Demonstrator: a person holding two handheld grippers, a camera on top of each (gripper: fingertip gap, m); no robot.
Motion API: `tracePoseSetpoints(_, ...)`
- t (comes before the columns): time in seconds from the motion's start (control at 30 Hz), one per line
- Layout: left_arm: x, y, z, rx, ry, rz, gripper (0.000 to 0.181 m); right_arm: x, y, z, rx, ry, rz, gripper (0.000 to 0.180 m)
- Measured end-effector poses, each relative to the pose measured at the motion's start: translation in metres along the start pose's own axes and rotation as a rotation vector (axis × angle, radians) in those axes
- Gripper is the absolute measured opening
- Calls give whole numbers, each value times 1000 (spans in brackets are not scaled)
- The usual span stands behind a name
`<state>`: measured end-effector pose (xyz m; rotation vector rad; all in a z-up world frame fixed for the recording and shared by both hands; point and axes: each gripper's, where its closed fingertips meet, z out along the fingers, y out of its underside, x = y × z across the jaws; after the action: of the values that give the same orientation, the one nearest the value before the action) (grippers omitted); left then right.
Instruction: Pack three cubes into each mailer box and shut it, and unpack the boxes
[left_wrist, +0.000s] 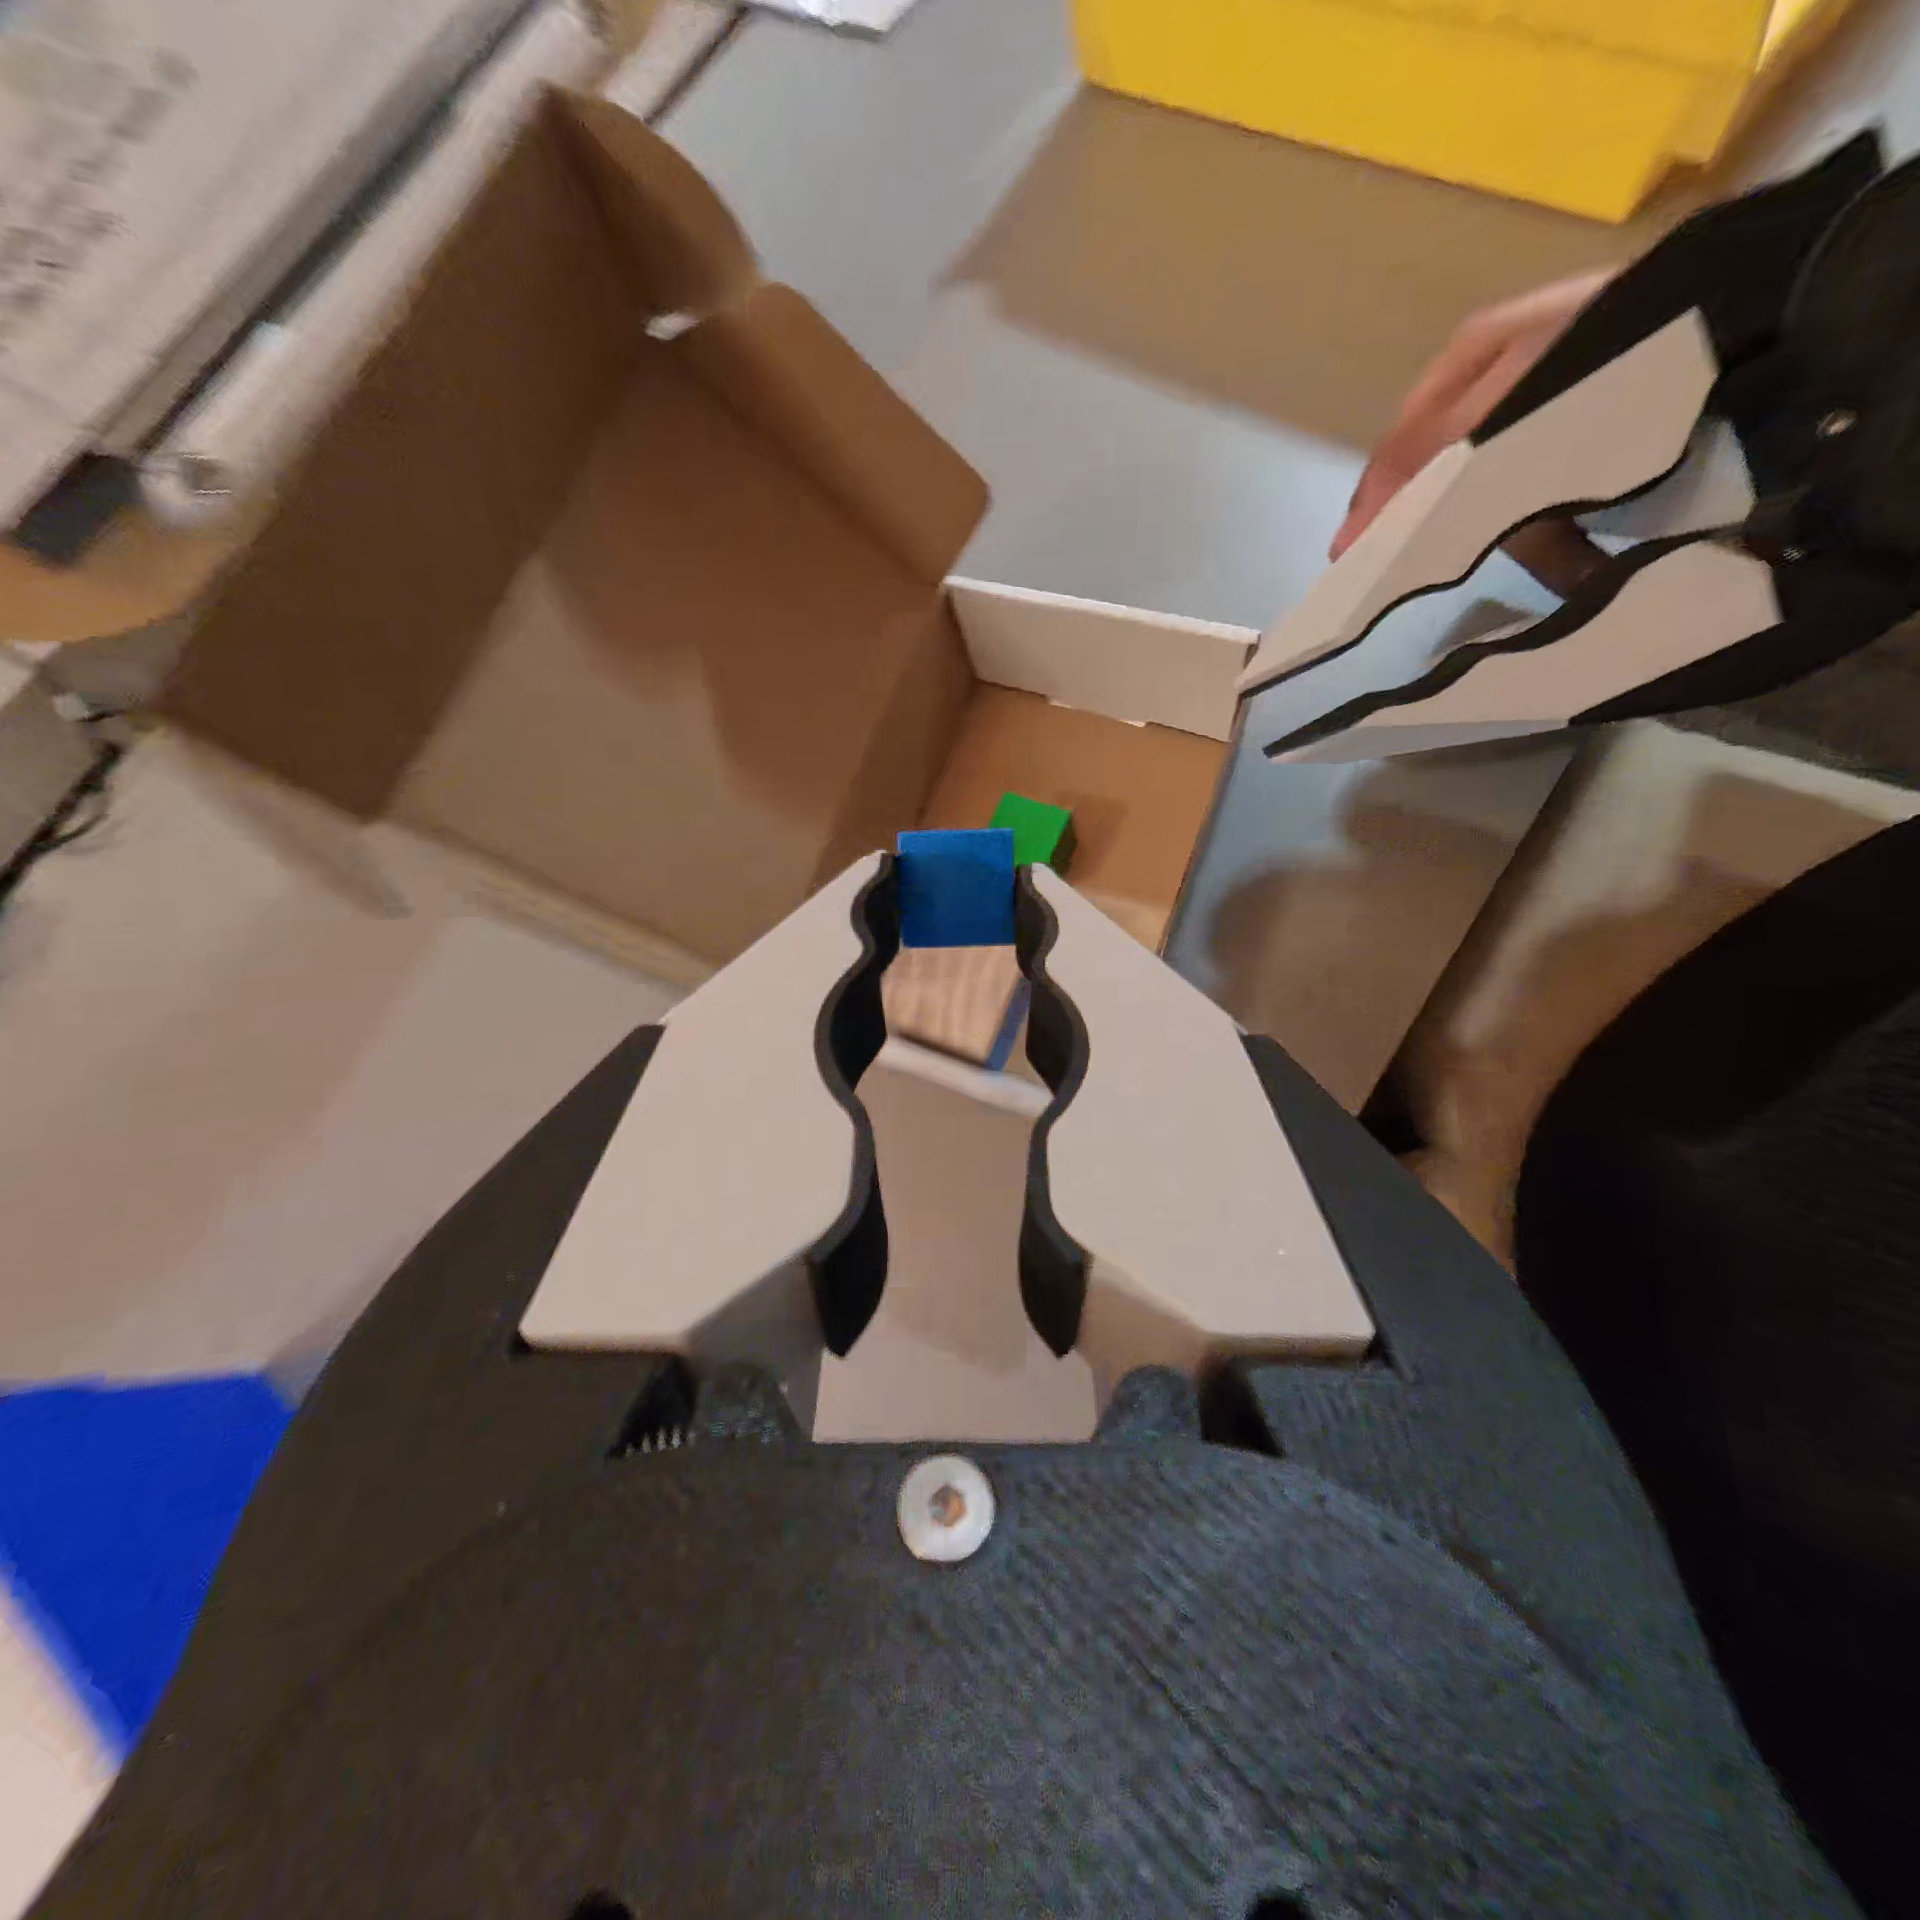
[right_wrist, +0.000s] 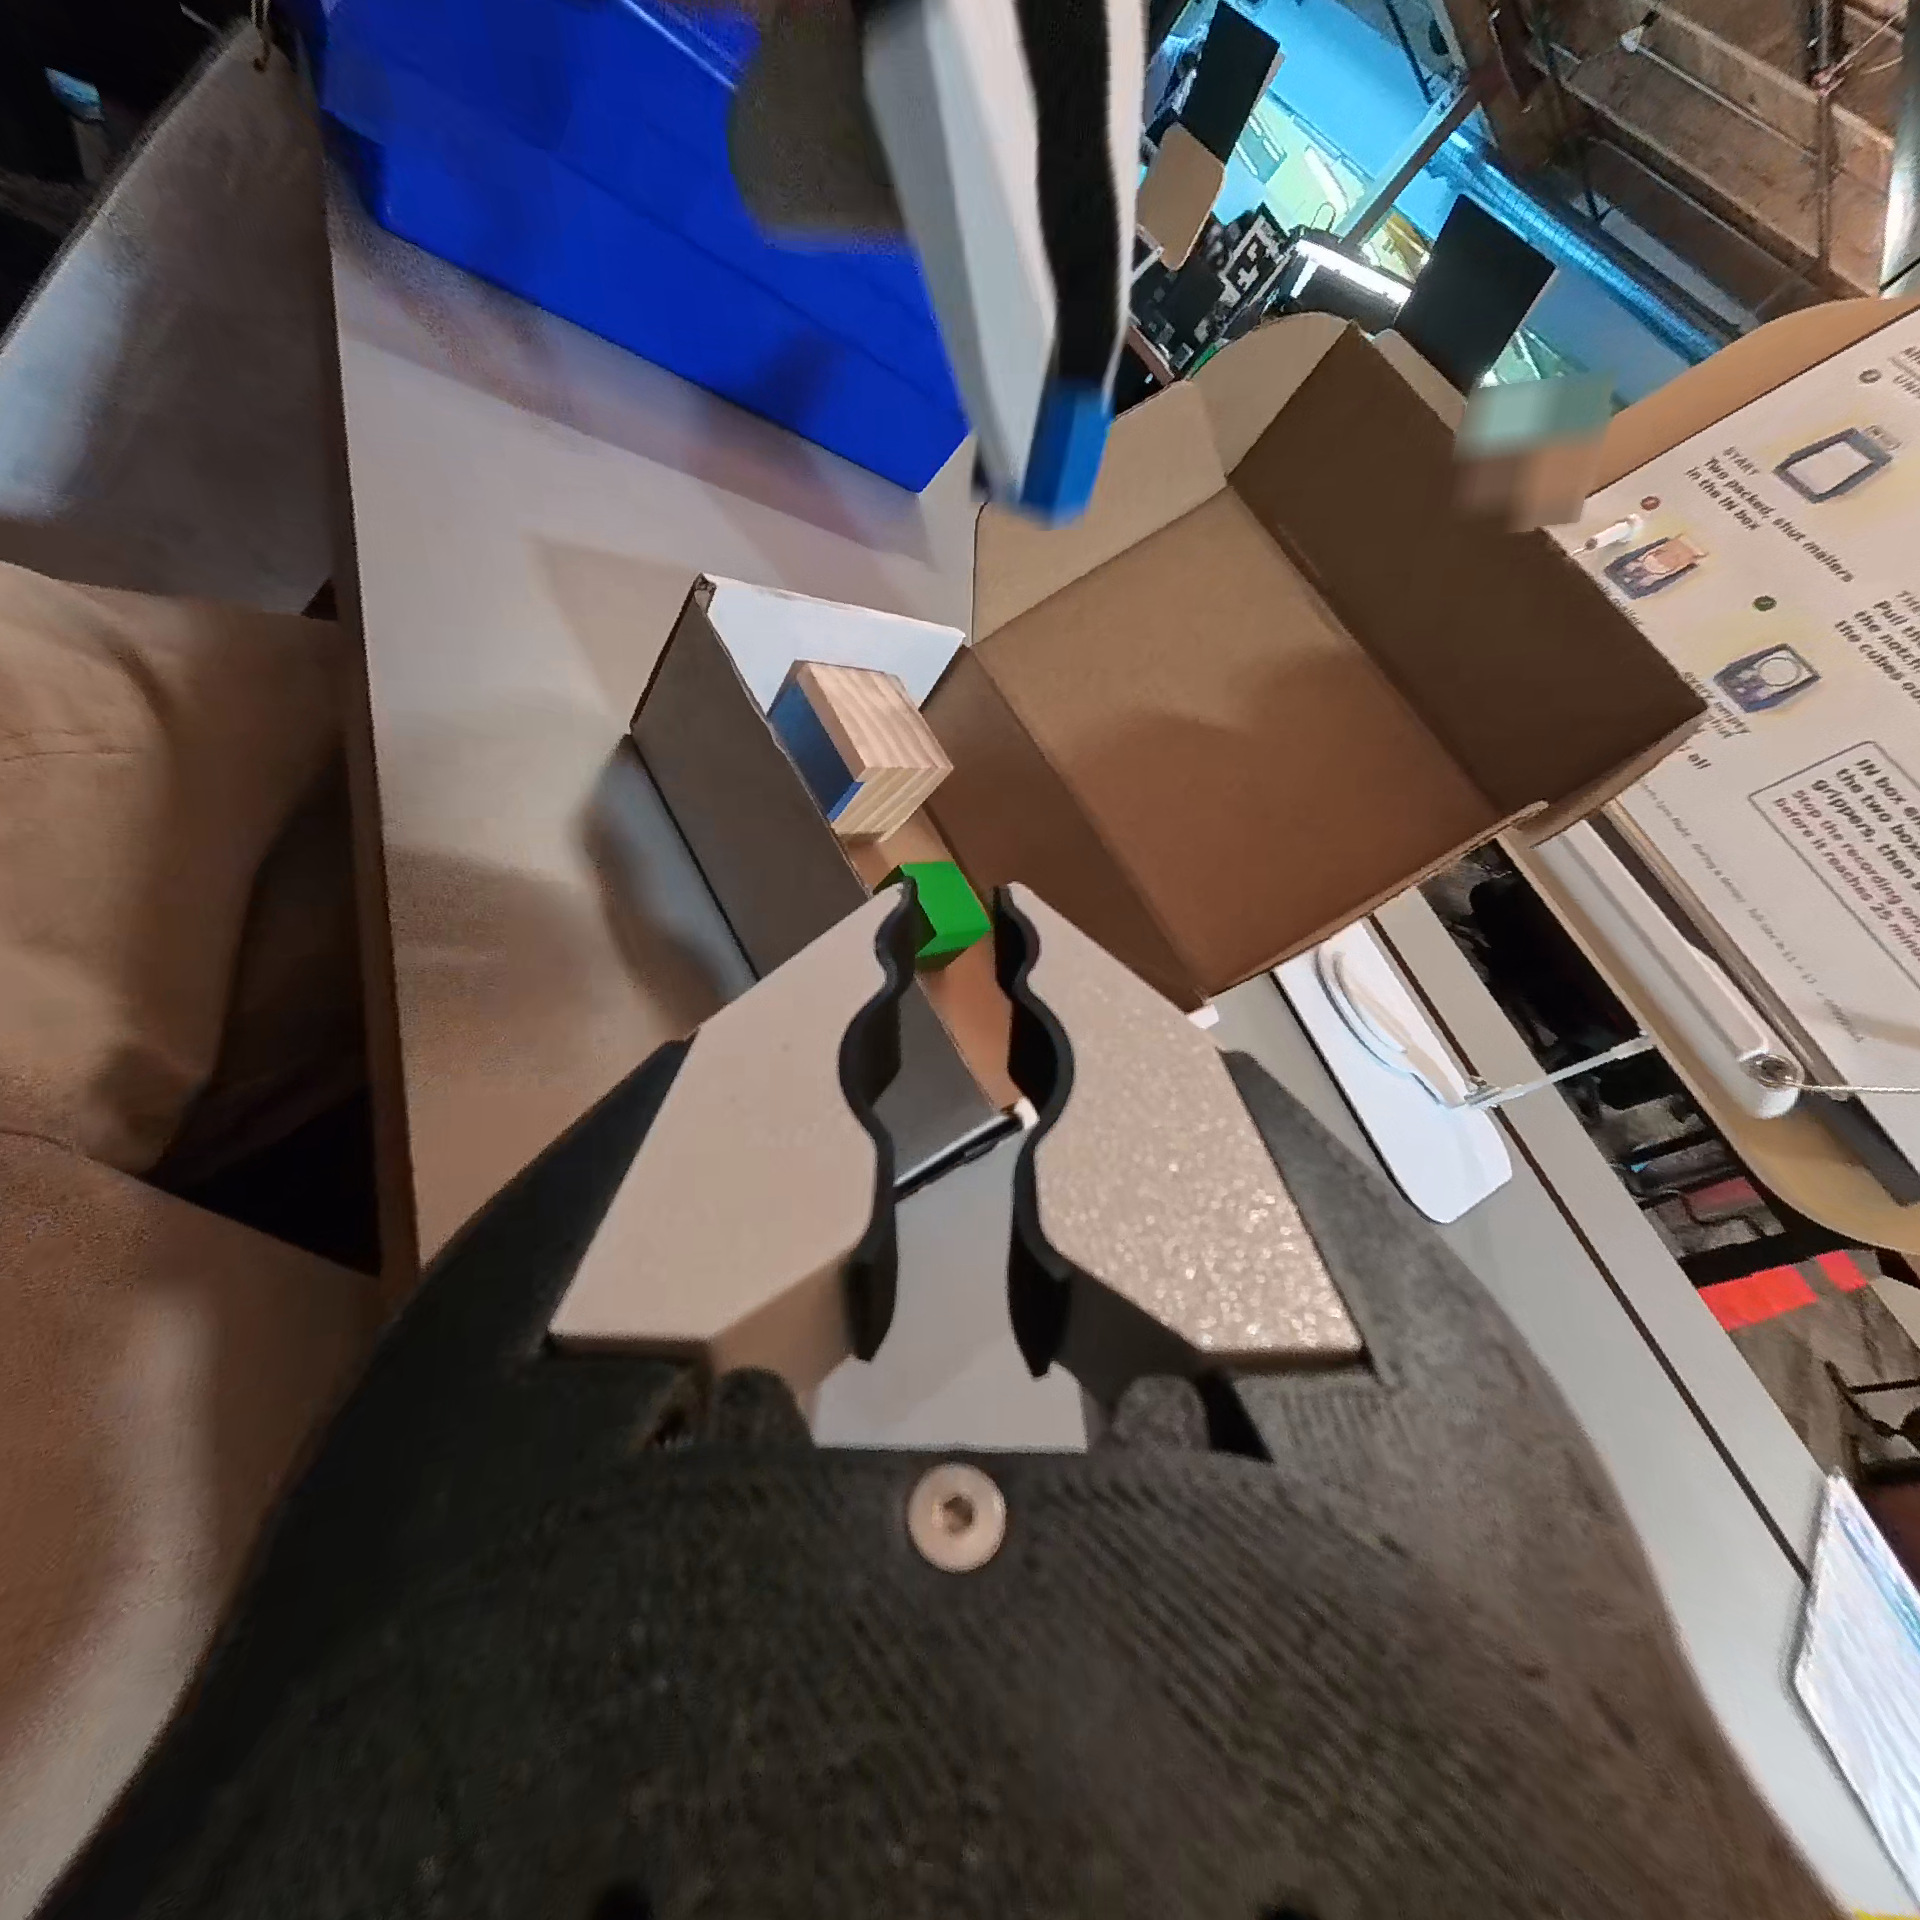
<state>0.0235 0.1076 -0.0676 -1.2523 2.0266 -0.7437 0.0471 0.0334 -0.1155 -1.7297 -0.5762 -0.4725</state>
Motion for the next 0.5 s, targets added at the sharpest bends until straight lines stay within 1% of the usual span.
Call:
tracePoseSetpoints(0.1, 19, 6, 54, -83, 87, 28, 22, -1, 0, -4, 0, 2, -4, 13)
tracePoseSetpoints(0.2, 25, 3, 89, -139, 93, 106, 21, 0, 1, -9, -8, 18, -20, 13)
tracePoseSetpoints(0.27, 30, -1, 107, -165, 118, 144, 22, 2, 4, -14, -18, 32, -25, 13)
tracePoseSetpoints(0.37, 42, -1, 125, -204, 172, 145, 22, 6, 9, -21, -33, 54, -10, 13)
tracePoseSetpoints(0.5, 42, 13, 135, -268, 151, 185, 21, 11, 15, -34, -56, 89, 12, 13)
